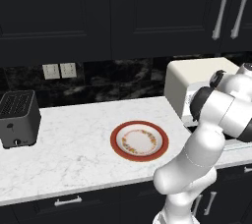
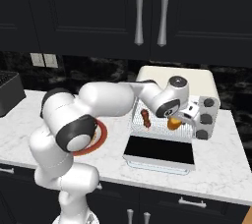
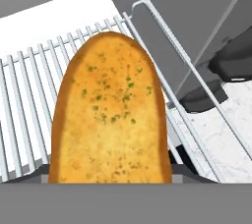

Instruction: Pick up the kebab skewer and baguette bread, and place them inside the toaster oven. Close the toaster oven door and start by setting the timer.

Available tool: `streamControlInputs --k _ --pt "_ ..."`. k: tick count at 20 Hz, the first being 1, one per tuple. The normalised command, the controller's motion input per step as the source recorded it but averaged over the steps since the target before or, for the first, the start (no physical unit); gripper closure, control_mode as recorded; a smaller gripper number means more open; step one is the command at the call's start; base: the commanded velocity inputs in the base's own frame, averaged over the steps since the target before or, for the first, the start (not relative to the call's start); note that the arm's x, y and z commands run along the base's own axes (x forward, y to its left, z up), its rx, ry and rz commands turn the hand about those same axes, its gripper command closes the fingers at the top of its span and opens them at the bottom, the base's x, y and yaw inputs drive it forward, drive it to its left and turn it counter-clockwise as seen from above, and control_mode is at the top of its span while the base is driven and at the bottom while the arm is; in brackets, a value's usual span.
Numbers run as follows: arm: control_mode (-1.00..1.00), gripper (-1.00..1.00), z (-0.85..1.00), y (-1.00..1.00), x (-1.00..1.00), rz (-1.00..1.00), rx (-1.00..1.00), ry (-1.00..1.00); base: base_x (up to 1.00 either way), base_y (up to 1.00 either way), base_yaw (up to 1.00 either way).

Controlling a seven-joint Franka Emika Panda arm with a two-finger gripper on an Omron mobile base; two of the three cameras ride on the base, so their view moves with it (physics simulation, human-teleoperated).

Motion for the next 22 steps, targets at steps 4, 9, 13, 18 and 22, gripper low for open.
streamControlInputs --k 4,9,13,18,22 --pt "-1.00 1.00 -0.26 0.00 0.02 0.00 0.00 0.00 0.00 0.00 0.00" --pt "-1.00 1.00 -0.25 0.00 0.00 0.00 0.00 -0.02 0.00 0.00 0.00" --pt "-1.00 -1.00 -0.32 0.01 -0.03 0.00 0.00 -0.02 0.00 0.00 0.00" --pt "-1.00 -1.00 -0.31 0.03 -0.36 0.00 0.00 -0.02 0.00 0.00 0.00" --pt "-1.00 -1.00 -0.06 0.16 -0.22 0.00 0.00 -0.04 0.00 0.00 0.00"
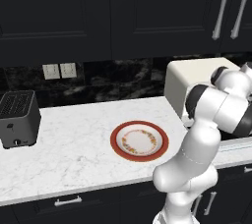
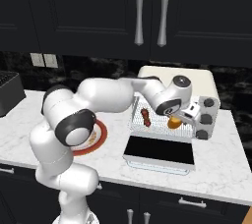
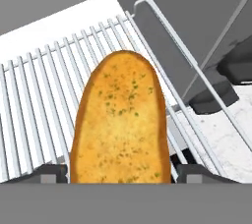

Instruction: Pick up the kebab skewer and baguette bread, and place them inside the toaster oven. Close the toaster oven door and start by setting the timer.

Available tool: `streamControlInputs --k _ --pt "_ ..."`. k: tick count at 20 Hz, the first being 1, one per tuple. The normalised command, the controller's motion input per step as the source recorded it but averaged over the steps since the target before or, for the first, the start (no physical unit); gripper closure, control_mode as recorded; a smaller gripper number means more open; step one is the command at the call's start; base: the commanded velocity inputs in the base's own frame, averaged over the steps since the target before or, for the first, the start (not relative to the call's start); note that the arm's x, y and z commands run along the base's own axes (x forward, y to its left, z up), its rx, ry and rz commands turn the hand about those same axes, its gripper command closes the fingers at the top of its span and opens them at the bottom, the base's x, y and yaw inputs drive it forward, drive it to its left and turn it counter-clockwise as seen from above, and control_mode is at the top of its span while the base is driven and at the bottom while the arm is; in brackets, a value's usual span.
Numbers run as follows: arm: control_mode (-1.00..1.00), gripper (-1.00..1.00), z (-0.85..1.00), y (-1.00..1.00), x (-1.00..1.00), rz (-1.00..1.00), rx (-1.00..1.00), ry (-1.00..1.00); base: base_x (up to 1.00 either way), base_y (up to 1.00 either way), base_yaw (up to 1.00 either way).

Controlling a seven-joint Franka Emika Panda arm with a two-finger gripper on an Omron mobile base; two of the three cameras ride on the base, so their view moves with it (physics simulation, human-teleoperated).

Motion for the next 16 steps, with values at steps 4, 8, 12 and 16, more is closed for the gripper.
streamControlInputs --k 4,8,12,16 --pt "-1.00 -1.00 0.00 0.35 -0.05 0.00 0.00 -0.03 0.00 0.00 0.00" --pt "-1.00 -1.00 0.07 0.03 -0.06 0.00 0.00 -0.02 0.00 0.00 0.00" --pt "-1.00 -1.00 0.30 -0.10 -0.45 0.00 0.00 -0.06 0.00 0.00 0.00" --pt "-1.00 -1.00 0.32 -0.08 -0.67 0.00 0.00 -0.09 0.00 0.00 0.00"
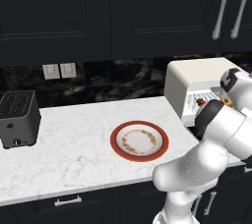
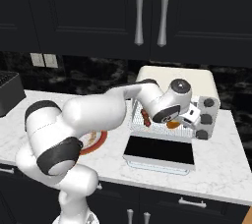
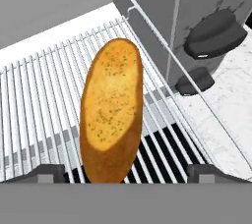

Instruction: Pick up the kebab skewer and baguette bread, and place them inside the toaster oven. Close the toaster oven door and start by setting the timer.

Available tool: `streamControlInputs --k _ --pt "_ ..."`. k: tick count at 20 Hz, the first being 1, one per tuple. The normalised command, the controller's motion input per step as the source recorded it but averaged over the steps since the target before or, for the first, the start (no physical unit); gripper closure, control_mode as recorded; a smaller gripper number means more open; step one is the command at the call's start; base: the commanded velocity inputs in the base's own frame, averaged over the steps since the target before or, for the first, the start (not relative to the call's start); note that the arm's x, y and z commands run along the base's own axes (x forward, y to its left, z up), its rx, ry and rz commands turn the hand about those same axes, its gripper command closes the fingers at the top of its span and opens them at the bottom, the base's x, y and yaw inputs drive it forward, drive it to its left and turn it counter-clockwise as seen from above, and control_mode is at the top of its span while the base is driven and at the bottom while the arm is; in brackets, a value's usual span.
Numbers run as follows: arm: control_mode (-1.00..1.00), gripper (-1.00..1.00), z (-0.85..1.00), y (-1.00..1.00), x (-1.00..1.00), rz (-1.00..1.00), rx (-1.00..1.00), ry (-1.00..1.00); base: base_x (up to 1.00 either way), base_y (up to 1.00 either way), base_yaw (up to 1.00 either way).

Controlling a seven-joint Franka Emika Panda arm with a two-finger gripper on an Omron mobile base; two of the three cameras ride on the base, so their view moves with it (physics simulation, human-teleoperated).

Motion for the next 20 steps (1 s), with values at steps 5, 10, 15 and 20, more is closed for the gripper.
streamControlInputs --k 5,10,15,20 --pt "-1.00 -1.00 0.27 -0.03 -0.89 0.00 0.00 -0.08 0.00 0.00 0.00" --pt "-1.00 -1.00 -0.04 0.37 -0.80 -0.01 0.00 -0.01 0.00 0.00 0.00" --pt "-1.00 -1.00 -0.23 0.25 -0.02 -0.01 -0.01 0.11 0.00 0.00 0.00" --pt "-1.00 -1.00 -0.60 0.00 0.00 -0.02 -0.03 0.15 0.00 0.00 0.00"
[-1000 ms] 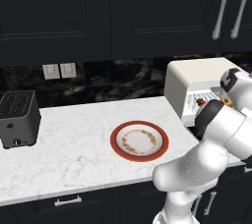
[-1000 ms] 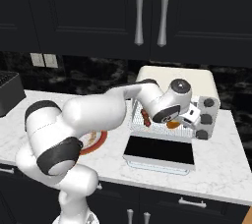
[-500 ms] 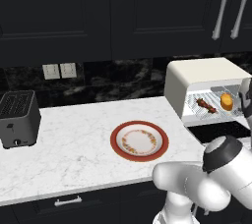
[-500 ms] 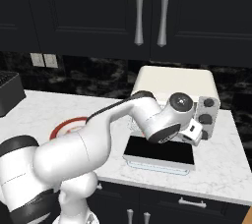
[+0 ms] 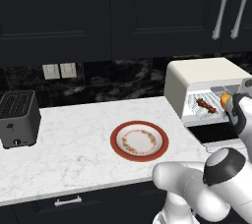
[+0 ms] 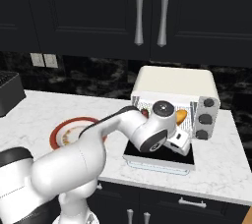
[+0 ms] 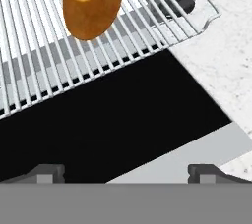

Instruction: Pick up the kebab skewer and baguette bread, and place them inside the toaster oven. Close the toaster oven door and start by setting the timer.

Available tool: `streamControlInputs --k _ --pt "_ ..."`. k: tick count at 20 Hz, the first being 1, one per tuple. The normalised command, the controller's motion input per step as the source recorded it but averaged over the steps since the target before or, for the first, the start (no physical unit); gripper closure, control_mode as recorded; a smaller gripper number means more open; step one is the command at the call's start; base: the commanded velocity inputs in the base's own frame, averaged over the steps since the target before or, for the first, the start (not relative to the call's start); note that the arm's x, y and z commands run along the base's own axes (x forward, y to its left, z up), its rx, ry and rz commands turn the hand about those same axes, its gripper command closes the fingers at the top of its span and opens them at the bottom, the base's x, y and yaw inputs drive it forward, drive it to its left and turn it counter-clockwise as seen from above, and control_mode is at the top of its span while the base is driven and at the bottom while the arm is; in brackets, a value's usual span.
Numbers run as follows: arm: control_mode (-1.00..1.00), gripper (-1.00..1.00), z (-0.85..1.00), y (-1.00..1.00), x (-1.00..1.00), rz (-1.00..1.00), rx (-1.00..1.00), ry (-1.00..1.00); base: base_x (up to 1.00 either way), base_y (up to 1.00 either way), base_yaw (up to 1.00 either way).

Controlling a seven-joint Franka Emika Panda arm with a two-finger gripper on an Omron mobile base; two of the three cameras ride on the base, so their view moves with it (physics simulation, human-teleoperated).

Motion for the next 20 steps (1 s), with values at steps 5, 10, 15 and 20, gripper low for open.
streamControlInputs --k 5,10,15,20 --pt "-1.00 -1.00 -0.26 -0.01 0.19 -0.04 0.00 0.06 0.00 0.00 0.00" --pt "-1.00 -1.00 0.00 -0.03 0.41 -0.03 0.00 0.01 0.00 0.00 0.00" --pt "-1.00 -1.00 -0.08 0.00 0.20 -0.03 0.00 0.00 0.00 0.00 0.00" --pt "-1.00 -1.00 -0.05 0.00 0.22 -0.04 0.00 0.00 0.00 0.00 0.00"
